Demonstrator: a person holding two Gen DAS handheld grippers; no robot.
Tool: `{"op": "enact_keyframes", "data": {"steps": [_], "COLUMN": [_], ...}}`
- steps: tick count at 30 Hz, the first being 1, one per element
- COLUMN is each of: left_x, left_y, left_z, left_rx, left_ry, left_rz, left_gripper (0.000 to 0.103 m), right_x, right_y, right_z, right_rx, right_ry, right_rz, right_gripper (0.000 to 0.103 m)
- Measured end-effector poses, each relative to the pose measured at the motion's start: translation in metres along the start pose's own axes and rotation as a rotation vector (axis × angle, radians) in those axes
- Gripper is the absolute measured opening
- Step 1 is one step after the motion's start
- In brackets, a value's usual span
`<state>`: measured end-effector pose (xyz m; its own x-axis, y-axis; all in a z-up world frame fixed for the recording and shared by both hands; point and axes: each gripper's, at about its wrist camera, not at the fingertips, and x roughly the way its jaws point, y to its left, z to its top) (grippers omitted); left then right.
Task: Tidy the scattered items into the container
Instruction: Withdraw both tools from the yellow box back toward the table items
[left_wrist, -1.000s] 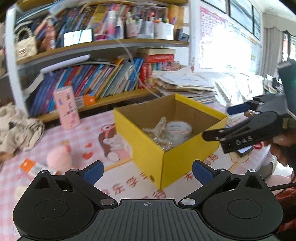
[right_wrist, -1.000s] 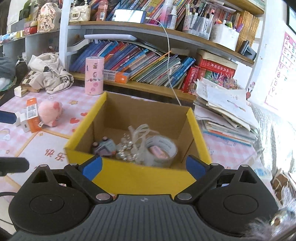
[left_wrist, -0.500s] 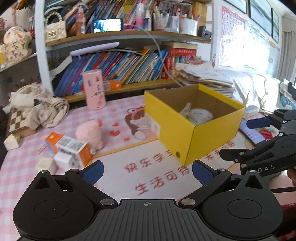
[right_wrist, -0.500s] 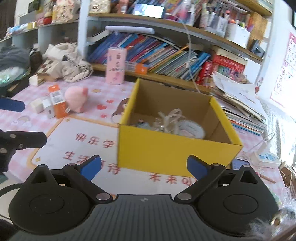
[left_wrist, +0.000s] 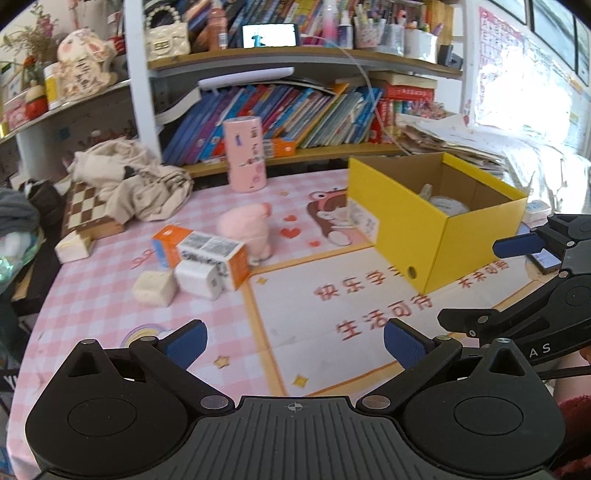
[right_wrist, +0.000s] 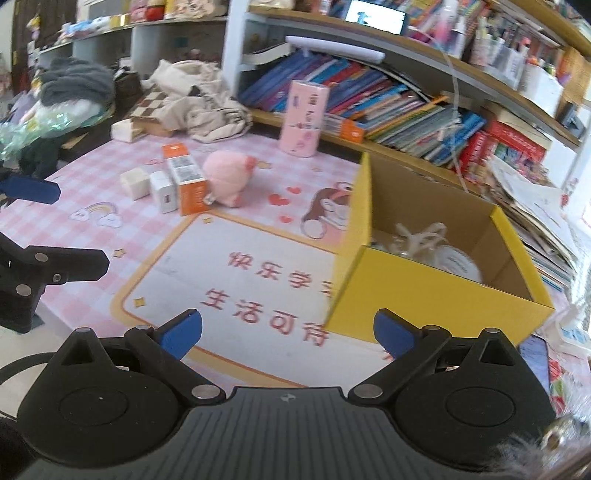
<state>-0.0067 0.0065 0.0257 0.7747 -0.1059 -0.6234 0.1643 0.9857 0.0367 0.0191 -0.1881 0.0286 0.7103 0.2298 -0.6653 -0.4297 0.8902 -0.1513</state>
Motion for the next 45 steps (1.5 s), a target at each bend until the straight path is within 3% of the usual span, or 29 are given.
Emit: {"op": "enact_keyframes", "data": {"steps": [14, 20, 27, 37, 45], "left_x": [-0.007, -0.008, -0.001, 0.012, 0.044], "left_y": [0.028, 0.04, 0.041, 0.063, 0.069], "left_z": [-0.013, -0.017, -0.02, -0.009, 0.004], "left_rx": [-0.024, -0.082, -0.087, -0.15, -0.155], "left_ry": [0.026, 0.034, 0.052, 0.056, 0.07], "left_rz": [0.044, 0.059, 0.057, 0.153, 0.116], "left_gripper": [0.103, 0.103, 0.103, 0.103, 0.103], "right_x": [0.013, 0.015, 0.022, 0.055, 0.087], "right_y": [0.042, 0.054, 0.052, 0.056, 0.042], "right_z": [0.013, 0.016, 0.018, 0.046, 0.065], "right_rx": [-0.073, -0.109, -0.112, -0.163, -0.158], "right_ry": [0.011, 0.019, 0.031, 0.017, 0.061], "right_rz": [0.059, 0.082, 0.087, 0.163, 0.165], "right_gripper": [0.101, 0.101, 0.101, 0.101, 0.101]}}
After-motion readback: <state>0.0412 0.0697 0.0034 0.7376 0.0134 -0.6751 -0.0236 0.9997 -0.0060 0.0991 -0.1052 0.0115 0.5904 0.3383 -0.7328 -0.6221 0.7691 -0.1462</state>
